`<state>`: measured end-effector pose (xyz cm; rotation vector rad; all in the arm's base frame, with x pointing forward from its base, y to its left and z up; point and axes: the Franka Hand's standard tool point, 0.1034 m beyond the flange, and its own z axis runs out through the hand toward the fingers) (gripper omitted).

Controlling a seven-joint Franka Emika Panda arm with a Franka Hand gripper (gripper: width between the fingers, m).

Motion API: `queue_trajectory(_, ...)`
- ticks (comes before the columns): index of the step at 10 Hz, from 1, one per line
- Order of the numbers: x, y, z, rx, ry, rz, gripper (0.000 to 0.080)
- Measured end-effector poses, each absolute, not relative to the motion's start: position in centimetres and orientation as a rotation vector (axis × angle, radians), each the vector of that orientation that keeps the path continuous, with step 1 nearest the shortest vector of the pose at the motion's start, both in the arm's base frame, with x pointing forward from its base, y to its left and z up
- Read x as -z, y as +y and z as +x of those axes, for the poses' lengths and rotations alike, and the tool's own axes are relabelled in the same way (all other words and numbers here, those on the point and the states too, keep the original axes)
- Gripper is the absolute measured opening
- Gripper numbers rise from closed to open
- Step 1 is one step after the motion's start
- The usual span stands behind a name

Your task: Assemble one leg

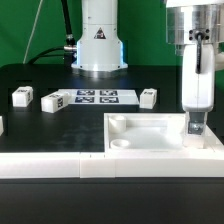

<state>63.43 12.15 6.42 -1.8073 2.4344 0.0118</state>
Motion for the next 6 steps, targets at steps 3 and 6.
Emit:
queue_trajectory(3, -6.42, 12.21, 63.41, -0.012, 2.432, -1.811, 0.0648)
queue_trajectory(6, -6.42, 12.27, 63.4, -0.012, 2.429, -1.815, 0.0649)
